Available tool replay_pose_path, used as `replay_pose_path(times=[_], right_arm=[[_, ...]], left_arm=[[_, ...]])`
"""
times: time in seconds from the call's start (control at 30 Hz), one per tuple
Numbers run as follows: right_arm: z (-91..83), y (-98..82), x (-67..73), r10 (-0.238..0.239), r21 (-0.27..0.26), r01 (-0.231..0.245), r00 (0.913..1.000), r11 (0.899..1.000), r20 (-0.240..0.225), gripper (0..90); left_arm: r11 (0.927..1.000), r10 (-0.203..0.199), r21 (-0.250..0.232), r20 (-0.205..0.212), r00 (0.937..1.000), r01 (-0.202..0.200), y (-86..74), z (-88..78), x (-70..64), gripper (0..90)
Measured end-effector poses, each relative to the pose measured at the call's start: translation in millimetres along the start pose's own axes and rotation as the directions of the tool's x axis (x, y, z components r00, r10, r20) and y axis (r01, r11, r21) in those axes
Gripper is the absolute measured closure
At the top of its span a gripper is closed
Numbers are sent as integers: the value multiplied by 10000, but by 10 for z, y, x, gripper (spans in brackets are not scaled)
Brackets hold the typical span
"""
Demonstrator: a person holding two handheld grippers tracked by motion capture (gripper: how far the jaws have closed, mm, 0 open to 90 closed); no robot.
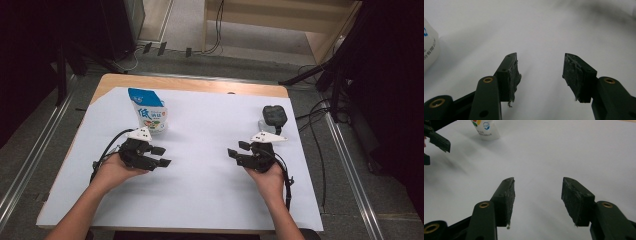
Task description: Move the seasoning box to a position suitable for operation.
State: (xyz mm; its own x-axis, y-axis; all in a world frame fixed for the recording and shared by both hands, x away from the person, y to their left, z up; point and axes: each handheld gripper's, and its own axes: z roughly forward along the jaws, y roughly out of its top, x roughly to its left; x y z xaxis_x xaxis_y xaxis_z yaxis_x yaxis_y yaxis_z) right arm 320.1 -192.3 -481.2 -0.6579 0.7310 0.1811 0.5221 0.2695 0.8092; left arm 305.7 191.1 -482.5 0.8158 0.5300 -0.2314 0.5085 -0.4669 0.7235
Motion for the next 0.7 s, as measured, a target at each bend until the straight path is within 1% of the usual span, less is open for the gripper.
replay_pose_path(times=[0.1, 0.23, 0.27, 0.3, 0.33, 0.37, 0.4, 0.43, 0.47, 0.53, 0.63, 0.7], right_arm=[[-15, -3, -18, 46, -30, -46, 10000, 10000, 48, 432], [-49, -4, -42, 110, -58, -109, 9998, 9999, 166, 404], [-57, -4, -50, 97, -92, -95, 9997, 9999, 202, 398], [-66, -3, -56, 116, -112, -113, 9997, 9999, 207, 391], [-73, -2, -64, 136, -165, -132, 9996, 9998, 265, 386], [-84, -1, -72, 183, -189, -178, 9995, 9997, 250, 379], [-96, 1, -83, 170, -213, -162, 9993, 9996, 336, 372], [-96, 1, -83, 170, -213, -162, 9993, 9996, 336, 372], [-119, 1, -106, 304, -259, -295, 9989, 9992, 364, 358], [-147, -1, -132, 341, -258, -331, 9987, 9991, 392, 357], [-193, -7, -158, 367, -339, -351, 9981, 9988, 486, 357], [-248, -1, -212, 509, -520, -477, 9969, 9975, 607, 352]], left_arm=[[10000, -3, -27, -16, 10000, 2, 4, 3, -1, 462], [10000, -37, -31, 75, 10000, 37, 15, 20, -11, 461], [10000, 13, -32, 118, 9999, -13, 19, 25, -10, 458], [9999, 24, 155, 92, 10000, -25, 37, 28, -15, 453], [9999, 24, 155, 92, 10000, -25, 37, 28, -15, 445], [9997, 104, 241, 119, 9999, -107, 54, 30, -18, 438], [9997, 166, 201, 76, 9998, -167, 66, 32, -35, 437], [9997, 187, 124, 148, 9997, -189, 73, 32, -44, 437], [9997, 204, 153, 227, 9995, -208, 83, 39, -54, 431], [9994, 268, 214, 179, 9995, -271, 86, 50, -55, 424], [9995, 222, 203, 224, 9995, -226, 85, 55, -52, 418], [9996, 207, 185, 226, 9995, -212, 87, 52, -53, 417]])
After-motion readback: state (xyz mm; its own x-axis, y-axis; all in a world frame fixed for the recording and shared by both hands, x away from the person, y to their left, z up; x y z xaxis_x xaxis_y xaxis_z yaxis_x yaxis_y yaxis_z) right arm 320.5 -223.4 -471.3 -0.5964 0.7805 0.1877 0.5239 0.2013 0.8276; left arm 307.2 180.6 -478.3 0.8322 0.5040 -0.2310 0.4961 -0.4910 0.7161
